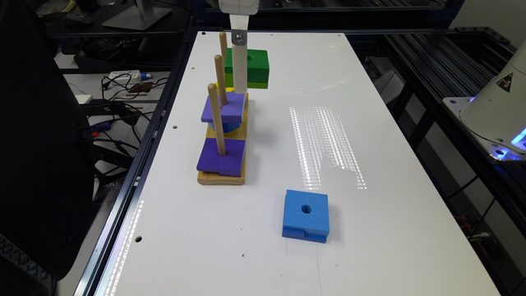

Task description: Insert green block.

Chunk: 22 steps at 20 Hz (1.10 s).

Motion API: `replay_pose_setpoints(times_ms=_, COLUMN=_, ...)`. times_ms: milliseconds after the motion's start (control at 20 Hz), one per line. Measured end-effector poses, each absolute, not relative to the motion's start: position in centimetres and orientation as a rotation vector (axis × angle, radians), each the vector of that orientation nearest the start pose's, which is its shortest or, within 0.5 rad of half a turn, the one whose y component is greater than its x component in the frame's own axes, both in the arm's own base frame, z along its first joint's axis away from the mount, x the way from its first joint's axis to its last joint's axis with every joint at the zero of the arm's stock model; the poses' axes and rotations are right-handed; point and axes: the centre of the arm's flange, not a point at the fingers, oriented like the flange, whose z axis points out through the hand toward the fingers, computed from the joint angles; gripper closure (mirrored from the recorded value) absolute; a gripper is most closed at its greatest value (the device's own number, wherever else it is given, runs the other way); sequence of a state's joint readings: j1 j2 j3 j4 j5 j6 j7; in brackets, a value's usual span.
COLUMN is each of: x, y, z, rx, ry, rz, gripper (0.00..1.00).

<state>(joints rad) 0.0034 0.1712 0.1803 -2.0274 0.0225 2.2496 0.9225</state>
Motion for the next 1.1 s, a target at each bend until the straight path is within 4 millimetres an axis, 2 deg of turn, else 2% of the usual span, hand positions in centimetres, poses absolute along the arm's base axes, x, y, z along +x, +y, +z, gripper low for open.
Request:
replay_pose_setpoints(times_ms=600, x=58.1, y=10.4, z=37.3, rx=-2.845, ry=1.133, rz=-0.052, gripper=1.00)
replay_pose_setpoints(times_ms=1100, x=60.7, y=11.1, z=36.9, rx=-2.825, ry=1.119, rz=-0.068, gripper=1.00)
